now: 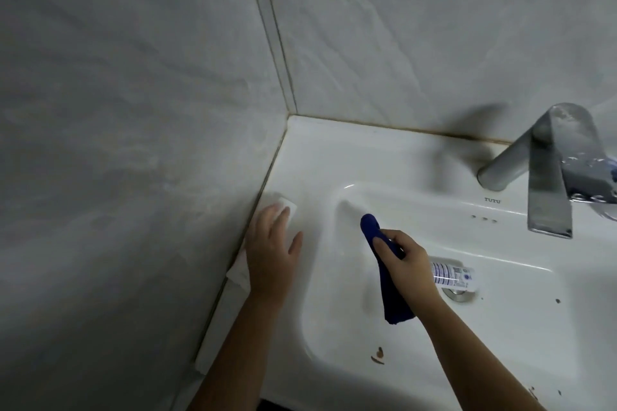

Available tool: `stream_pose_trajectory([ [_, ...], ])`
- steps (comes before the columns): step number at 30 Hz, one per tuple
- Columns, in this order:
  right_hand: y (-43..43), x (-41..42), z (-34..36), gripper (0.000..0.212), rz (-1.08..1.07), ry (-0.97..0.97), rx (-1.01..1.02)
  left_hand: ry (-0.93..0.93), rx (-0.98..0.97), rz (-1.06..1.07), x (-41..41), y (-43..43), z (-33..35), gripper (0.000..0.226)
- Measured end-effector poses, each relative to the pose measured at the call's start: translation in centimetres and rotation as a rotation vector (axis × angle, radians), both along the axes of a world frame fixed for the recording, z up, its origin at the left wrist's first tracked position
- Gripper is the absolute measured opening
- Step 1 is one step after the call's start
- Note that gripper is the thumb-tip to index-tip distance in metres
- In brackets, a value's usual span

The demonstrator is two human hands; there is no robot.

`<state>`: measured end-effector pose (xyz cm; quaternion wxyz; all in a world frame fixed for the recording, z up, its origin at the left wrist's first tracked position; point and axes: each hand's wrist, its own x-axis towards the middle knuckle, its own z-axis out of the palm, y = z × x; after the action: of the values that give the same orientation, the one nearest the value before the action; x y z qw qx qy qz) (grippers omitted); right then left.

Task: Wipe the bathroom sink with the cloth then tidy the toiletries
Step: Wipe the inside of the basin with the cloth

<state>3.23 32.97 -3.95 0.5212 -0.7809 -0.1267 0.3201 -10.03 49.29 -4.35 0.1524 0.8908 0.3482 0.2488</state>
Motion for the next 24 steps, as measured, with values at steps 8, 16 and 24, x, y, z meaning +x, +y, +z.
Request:
stream_pose_trajectory([
  [8,-10.6,2.9,-0.9,0.016,-0.359,0.014,-0.095,0.074,-0.257,-0.489,8.4,-8.9,-3.5,0.041],
  [16,-15.5,4.6,-2.1,0.012,-0.502,0.017,-0.163,0.486,-0.259,-0.646,12.5,-12.5,-9.1,0.049],
  [24,-15.8,3.6,-2.7,0.01,-0.489,0.048,-0.155,0.483,-0.352,-0.564,13.5,-12.1,-9.6,0.044],
])
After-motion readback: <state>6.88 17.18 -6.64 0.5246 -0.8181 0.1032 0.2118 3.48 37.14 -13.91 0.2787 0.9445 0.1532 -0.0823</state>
